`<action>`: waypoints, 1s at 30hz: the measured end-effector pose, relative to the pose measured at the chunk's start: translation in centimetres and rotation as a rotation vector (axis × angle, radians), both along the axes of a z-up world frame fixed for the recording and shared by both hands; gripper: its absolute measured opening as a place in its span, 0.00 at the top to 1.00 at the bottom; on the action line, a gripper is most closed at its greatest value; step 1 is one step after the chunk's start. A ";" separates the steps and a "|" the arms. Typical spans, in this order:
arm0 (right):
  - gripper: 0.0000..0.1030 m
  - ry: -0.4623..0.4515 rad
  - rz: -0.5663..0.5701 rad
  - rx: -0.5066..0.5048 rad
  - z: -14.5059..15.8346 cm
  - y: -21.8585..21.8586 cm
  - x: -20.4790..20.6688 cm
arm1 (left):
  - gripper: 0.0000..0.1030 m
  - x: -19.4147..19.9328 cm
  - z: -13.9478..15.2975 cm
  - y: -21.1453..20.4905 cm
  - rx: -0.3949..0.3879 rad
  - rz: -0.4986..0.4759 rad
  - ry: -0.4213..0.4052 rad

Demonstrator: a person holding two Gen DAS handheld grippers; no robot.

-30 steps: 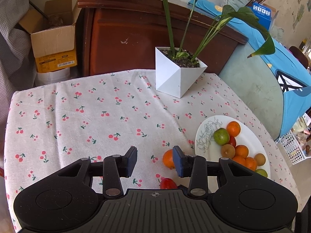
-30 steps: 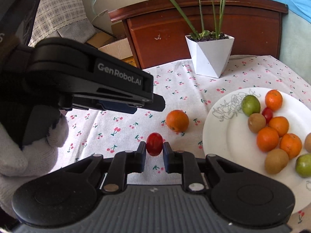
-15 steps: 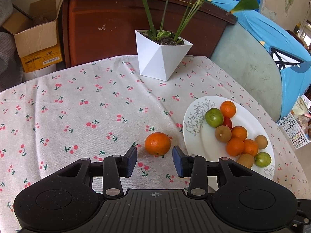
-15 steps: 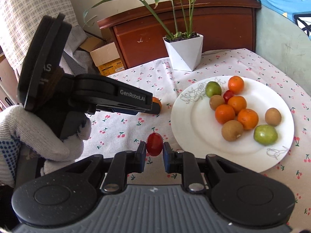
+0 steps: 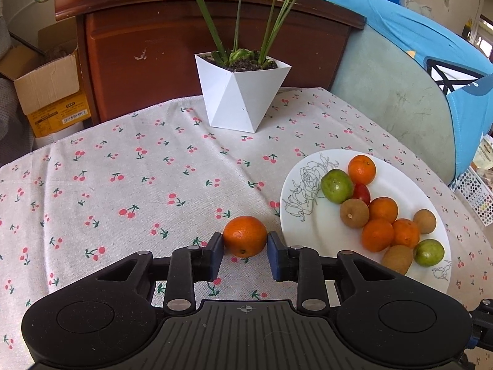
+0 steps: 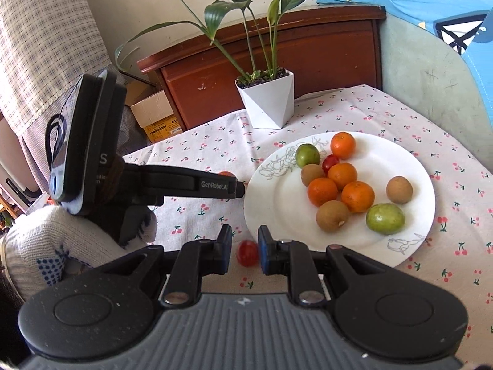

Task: Organize fruits
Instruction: 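Grasp the red cherry tomato with the right tool while the left tool grasps the orange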

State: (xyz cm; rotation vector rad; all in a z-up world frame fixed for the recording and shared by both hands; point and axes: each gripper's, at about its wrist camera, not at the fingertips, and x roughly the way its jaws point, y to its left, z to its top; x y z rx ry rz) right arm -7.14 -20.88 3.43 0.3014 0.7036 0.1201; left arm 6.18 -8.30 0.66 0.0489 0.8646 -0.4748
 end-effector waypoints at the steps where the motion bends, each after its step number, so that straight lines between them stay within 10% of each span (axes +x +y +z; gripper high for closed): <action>1: 0.82 -0.003 -0.005 0.001 0.1 -0.1 0.1 | 0.73 -0.1 0.1 0.0 -0.005 0.002 -0.001; 30: 0.61 0.125 -0.087 -0.003 -2.8 3.2 1.6 | 0.73 -0.8 3.5 2.9 -0.072 0.033 -0.061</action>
